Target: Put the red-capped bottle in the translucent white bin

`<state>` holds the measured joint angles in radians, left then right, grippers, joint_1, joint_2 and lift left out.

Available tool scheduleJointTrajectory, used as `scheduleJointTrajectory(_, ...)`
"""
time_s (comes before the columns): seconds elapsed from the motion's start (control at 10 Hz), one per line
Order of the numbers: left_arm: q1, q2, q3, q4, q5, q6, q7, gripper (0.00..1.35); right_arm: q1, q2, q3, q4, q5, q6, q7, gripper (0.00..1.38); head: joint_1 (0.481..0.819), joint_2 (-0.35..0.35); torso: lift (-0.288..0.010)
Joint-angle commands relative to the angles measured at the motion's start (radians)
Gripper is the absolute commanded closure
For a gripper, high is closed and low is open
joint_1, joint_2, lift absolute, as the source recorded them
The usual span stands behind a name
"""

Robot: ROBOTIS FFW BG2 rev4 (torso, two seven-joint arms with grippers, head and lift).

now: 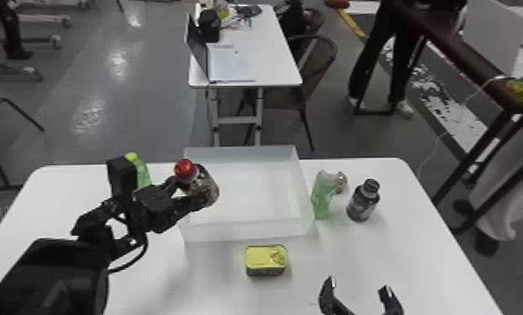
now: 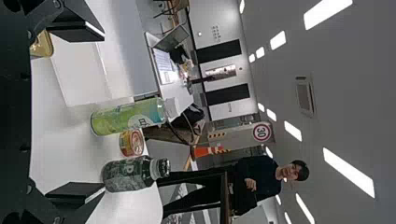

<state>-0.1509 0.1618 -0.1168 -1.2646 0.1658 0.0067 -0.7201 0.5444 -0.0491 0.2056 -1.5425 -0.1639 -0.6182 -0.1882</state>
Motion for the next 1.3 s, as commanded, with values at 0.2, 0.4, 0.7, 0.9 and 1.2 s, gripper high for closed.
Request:
scheduleJointTrajectory(0.2,-0.121,-0.031,-0.015,0.292,-0.052,-0.128,-0.024,0.82,-0.004,0.000,0.000,0.007,-0.008,0.000,0.009,0.16,0.695,-0.110,0.000)
scheduleJointTrajectory(0.4,-0.159,-0.050,0.016,0.356,-0.092,-0.140,-0.010,0.56,-0.007,0.000,0.000,0.009,-0.009,0.000,0.012,0.16,0.695,-0.105,0.000)
scheduleJointTrajectory(0.7,-0.167,-0.059,0.011,0.366,-0.100,-0.143,0.021,0.23,-0.009,0.000,0.000,0.010,-0.016,0.000,0.016,0.16,0.695,-0.090,0.000)
scheduleJointTrajectory(0.9,-0.148,-0.053,-0.001,0.349,-0.034,-0.175,-0.004,0.23,-0.009,0.000,0.000,0.010,-0.016,0.000,0.016,0.16,0.695,-0.094,0.000)
scheduleJointTrajectory(1.2,0.119,-0.039,0.117,-0.062,-0.015,-0.077,0.099,0.23,-0.007,0.000,0.000,0.010,-0.012,0.000,0.016,0.16,0.695,-0.089,0.000)
